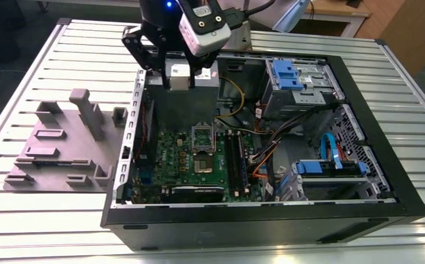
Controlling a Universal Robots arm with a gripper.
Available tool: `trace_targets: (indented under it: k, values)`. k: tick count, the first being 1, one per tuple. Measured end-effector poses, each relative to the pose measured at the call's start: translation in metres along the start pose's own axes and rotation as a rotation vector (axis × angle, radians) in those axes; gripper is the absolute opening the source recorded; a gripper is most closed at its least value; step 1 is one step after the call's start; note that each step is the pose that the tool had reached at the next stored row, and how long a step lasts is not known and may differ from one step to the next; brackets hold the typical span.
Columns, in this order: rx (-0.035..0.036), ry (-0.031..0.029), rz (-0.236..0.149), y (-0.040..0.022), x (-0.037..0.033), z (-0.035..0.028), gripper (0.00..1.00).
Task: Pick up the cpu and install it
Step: 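Pick up the cpu and move it towards the insertion slot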
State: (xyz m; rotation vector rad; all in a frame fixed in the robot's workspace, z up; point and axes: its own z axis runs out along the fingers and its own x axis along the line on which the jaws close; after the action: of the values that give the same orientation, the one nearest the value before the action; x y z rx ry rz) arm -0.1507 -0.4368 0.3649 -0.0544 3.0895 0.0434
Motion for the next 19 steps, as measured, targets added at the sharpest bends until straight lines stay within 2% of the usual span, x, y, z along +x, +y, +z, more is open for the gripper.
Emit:
trace_targets:
  k: [4, 9, 13, 19]
  values:
    - [0.0000, 0.0000, 0.000, -0.0018, 0.0000, 0.0019, 0.47]
    - [-0.0001, 0.0014, 0.000, -0.0088, -0.0018, 0.0087, 0.47]
    - [-0.0003, 0.0066, 0.000, -0.0124, -0.0070, 0.0137, 0.47]
    - [0.0002, 0.0171, 0.000, -0.0154, -0.0190, 0.0196, 0.47]
